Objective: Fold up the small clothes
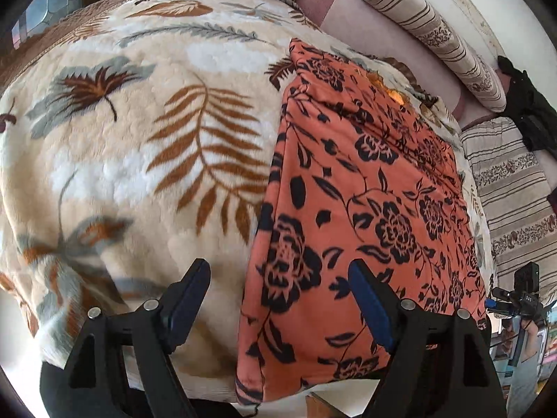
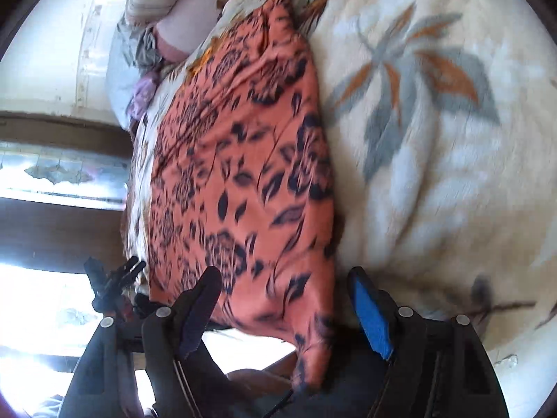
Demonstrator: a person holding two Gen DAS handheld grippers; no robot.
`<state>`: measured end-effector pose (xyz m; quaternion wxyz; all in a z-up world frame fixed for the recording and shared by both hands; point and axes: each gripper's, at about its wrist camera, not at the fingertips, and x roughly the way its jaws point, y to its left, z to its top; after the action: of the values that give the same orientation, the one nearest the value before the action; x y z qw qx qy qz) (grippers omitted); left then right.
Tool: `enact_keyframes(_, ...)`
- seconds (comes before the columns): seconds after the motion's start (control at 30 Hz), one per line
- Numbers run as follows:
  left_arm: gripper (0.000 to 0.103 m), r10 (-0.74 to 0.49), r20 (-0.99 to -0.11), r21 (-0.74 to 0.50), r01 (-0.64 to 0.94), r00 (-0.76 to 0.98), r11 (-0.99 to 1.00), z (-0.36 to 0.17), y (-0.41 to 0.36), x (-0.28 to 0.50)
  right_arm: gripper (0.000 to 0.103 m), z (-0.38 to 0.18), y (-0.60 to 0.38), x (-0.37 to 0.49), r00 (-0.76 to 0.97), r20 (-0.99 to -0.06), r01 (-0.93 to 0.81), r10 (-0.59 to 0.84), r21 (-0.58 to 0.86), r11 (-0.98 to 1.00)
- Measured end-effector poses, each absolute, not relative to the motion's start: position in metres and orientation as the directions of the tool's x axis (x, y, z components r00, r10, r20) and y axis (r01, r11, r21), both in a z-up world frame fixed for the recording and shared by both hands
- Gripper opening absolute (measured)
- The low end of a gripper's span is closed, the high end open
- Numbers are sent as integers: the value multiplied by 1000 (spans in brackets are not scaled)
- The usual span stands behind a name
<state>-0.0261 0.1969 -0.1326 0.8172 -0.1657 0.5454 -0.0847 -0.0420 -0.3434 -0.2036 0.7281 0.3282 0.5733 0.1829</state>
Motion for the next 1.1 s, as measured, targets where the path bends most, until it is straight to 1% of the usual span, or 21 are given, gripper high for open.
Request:
enact_keyframes(0.1,82,-303,-865,-343,-31,399,939,-138,194,-44,53,-213,-330,-53,261,-725,95,638,677,730)
enact_keyframes(0.13,82,-296,-871,-342,-51,392,938,-142,196,-47,43,-216,-327,-58,255,-733,99,630,668,737)
enact_keyframes(0.17,82,-295,-873,-348,-72,389,935,-145,198,-50,41,-222,-325,-61,247,-746,102,618,654,749)
enact_keyframes(0.3,82,-300,-866,-366,-99,400,925,-149,203,-59,40,-228,-324,-70,278,-747,121,604,651,749)
enact_keyframes(0.33,82,-295,-869,-360,-98,397,928,-151,203,-58,43,-227,-325,-70,283,-738,115,613,660,742)
enact_keyframes(0.37,81,-285,-879,-347,-101,383,932,-153,200,-58,43,-226,-325,-71,288,-732,109,617,665,739)
enact_keyframes(0.47,72,-289,-883,-336,-67,369,940,-151,192,-64,43,-226,-323,-70,289,-736,106,612,660,744)
enact_keyframes(0.5,66,-282,-886,-322,-53,367,945,-151,189,-66,43,-224,-323,-71,293,-737,101,609,657,747)
enact_keyframes(0.53,56,-264,-899,-297,-42,350,954,-156,185,-66,43,-224,-324,-72,296,-738,103,606,656,748)
enact_keyframes(0.57,46,-241,-917,-268,-44,319,962,-164,183,-64,41,-226,-325,-72,296,-737,113,607,658,744)
enact_keyframes(0.6,39,-212,-928,-238,-49,305,970,-169,182,-63,38,-229,-325,-72,294,-740,123,604,657,744)
enact_keyframes(0.63,30,-211,-927,-234,-40,311,971,-167,181,-64,33,-230,-325,-71,289,-747,125,598,649,750)
enact_keyframes(0.7,11,-223,-925,-241,-22,307,970,-160,180,-64,18,-229,-324,-70,272,-764,118,585,630,767)
enact_keyframes(0.73,10,-235,-916,-255,-20,325,967,-151,180,-66,6,-226,-323,-70,271,-772,119,575,620,776)
enact_keyframes(0.77,10,-249,-901,-268,-5,355,963,-139,179,-67,6,-218,-324,-71,285,-769,114,572,620,776)
enact_keyframes(0.83,10,-280,-866,-299,19,414,954,-113,179,-71,6,-192,-325,-74,345,-725,73,596,654,753)
enact_keyframes(0.9,10,-305,-850,-334,9,430,943,-104,184,-67,6,-174,-328,-73,379,-704,52,601,664,746)
enact_keyframes(0.97,11,-295,-864,-330,-16,409,944,-118,187,-60,6,-181,-332,-69,379,-703,68,601,669,740)
enact_keyframes(1.03,11,-268,-910,-302,-61,318,951,-151,189,-52,10,-216,-333,-63,314,-738,143,597,659,739)
enact_keyframes(1.07,12,-253,-927,-285,-80,275,955,-163,188,-52,10,-234,-332,-62,270,-759,179,593,645,743)
enact_keyframes(1.1,14,-256,-925,-291,-88,282,953,-167,188,-53,10,-240,-331,-62,265,-759,190,594,645,740)
